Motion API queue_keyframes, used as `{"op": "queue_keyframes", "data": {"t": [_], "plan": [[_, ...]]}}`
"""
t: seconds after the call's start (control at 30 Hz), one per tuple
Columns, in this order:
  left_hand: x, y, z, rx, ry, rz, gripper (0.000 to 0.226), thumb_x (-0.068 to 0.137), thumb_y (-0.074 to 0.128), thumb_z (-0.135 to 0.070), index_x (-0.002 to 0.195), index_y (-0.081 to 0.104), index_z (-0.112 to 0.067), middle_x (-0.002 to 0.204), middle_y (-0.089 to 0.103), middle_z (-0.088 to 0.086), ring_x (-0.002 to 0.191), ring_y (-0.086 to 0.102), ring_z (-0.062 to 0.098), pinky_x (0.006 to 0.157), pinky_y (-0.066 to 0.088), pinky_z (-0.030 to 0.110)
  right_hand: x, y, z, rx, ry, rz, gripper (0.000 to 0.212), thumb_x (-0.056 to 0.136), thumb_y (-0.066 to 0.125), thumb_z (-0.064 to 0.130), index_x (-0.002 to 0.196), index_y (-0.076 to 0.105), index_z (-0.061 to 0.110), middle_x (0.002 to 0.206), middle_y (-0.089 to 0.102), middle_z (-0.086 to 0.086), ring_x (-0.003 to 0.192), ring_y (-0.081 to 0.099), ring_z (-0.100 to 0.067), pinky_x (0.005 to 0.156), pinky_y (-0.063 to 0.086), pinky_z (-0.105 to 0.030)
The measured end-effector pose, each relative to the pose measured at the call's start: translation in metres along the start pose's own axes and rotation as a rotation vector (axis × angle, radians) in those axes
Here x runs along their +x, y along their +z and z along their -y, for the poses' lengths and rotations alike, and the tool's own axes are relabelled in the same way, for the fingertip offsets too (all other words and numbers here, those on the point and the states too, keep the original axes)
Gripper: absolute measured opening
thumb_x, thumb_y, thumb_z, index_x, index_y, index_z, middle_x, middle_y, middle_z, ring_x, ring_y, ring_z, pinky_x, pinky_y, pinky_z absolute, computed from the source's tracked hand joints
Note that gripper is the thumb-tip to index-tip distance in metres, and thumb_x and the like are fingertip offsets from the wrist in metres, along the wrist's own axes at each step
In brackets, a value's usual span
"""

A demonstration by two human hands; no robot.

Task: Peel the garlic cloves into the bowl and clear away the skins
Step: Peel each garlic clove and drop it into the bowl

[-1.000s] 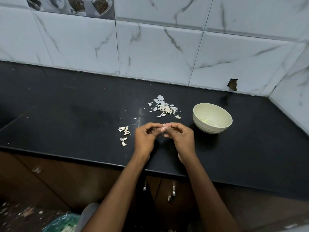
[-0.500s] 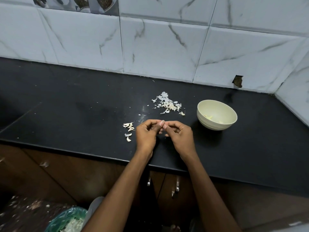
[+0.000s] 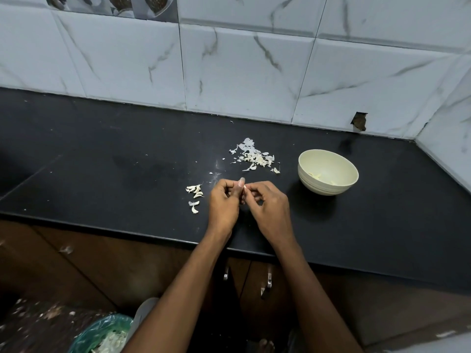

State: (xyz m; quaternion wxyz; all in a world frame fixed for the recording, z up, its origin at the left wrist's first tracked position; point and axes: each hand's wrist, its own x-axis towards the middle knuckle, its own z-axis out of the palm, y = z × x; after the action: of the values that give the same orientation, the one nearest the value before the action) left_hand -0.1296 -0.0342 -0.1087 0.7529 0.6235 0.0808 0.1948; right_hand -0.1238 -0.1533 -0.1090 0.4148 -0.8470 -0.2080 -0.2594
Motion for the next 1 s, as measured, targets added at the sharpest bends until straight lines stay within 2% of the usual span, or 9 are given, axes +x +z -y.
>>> {"op": "queue_keyframes", "data": {"t": [0.13,0.3,0.37,0.4,0.53,0.6,0.67,0.87,1.0], "plan": [[-0.004,0.0,-0.006,0.03,0.029,0.021,0.024,0.101,0.067,-0.016,0.093,0.063,0.006,0.076,0.066,0.005,0.065,0.062,0.002,0.063,0.05,0.017,-0.001,0.0,0.004,-0.069,-0.023,-0.027,0.011,0.098,0.07,0.02,0.105,0.074,0.013,0.099,0.069,0.0,0.08,0.066,-0.011,0.073,0.055,-0.031],[-0.003,-0.004,0.0,0.139,0.118,0.041,0.02,0.098,0.071,-0.026,0.082,0.064,-0.015,0.078,0.07,0.01,0.074,0.066,0.027,0.069,0.054,0.047,-0.001,0.001,0.005,-0.094,-0.054,-0.037,0.008,0.097,0.07,0.016,0.102,0.073,0.011,0.096,0.068,-0.002,0.077,0.065,-0.016,0.069,0.057,-0.039],[-0.003,-0.005,0.0,0.167,0.119,0.037,0.02,0.095,0.071,-0.033,0.08,0.064,-0.022,0.077,0.072,0.008,0.077,0.069,0.036,0.07,0.057,0.053,0.0,0.001,0.004,-0.087,-0.049,-0.039,0.007,0.098,0.069,0.016,0.102,0.072,0.011,0.096,0.069,-0.002,0.078,0.065,-0.016,0.07,0.057,-0.041],[-0.003,-0.005,0.0,0.172,0.115,0.032,0.019,0.094,0.071,-0.035,0.08,0.065,-0.023,0.077,0.072,0.007,0.077,0.069,0.036,0.07,0.057,0.054,0.0,0.001,0.004,-0.082,-0.051,-0.031,0.008,0.098,0.069,0.016,0.103,0.072,0.011,0.097,0.069,-0.002,0.079,0.066,-0.016,0.07,0.057,-0.042],[-0.001,-0.006,0.003,0.115,0.068,0.008,0.017,0.099,0.07,-0.019,0.082,0.068,-0.017,0.07,0.069,0.0,0.067,0.062,0.015,0.068,0.054,0.045,0.0,0.001,0.006,-0.058,-0.096,0.018,0.016,0.099,0.066,0.013,0.114,0.073,0.011,0.105,0.071,-0.004,0.088,0.068,-0.018,0.077,0.056,-0.033],[0.001,-0.005,0.004,0.106,0.037,-0.002,0.018,0.099,0.069,-0.014,0.081,0.069,-0.017,0.067,0.068,-0.005,0.064,0.06,0.011,0.067,0.052,0.037,0.001,0.001,0.006,-0.054,-0.12,0.025,0.021,0.099,0.065,0.012,0.119,0.073,0.01,0.107,0.072,-0.005,0.091,0.068,-0.018,0.079,0.054,-0.03],[0.003,-0.005,0.005,0.106,0.015,-0.01,0.02,0.1,0.067,-0.012,0.08,0.069,-0.016,0.067,0.068,-0.006,0.064,0.06,0.01,0.068,0.052,0.035,0.002,0.001,0.005,-0.049,-0.133,0.027,0.022,0.099,0.065,0.012,0.119,0.074,0.01,0.107,0.072,-0.006,0.091,0.069,-0.018,0.079,0.056,-0.033],[0.007,-0.006,0.008,0.136,-0.021,0.035,0.025,0.101,0.064,-0.013,0.077,0.067,-0.021,0.073,0.07,0.002,0.069,0.064,0.018,0.068,0.053,0.042,0.008,0.003,0.0,-0.12,-0.193,-0.033,0.017,0.097,0.061,0.017,0.098,0.073,0.005,0.091,0.07,-0.006,0.076,0.066,-0.023,0.066,0.055,-0.039],[0.009,-0.005,0.008,0.168,-0.03,0.061,0.029,0.102,0.063,-0.014,0.074,0.063,-0.02,0.065,0.065,-0.005,0.06,0.054,0.012,0.062,0.044,0.034,0.013,0.004,-0.007,-0.094,-0.207,-0.038,0.019,0.096,0.06,0.018,0.091,0.073,0.005,0.086,0.069,-0.005,0.074,0.065,-0.022,0.065,0.055,-0.04]]}}
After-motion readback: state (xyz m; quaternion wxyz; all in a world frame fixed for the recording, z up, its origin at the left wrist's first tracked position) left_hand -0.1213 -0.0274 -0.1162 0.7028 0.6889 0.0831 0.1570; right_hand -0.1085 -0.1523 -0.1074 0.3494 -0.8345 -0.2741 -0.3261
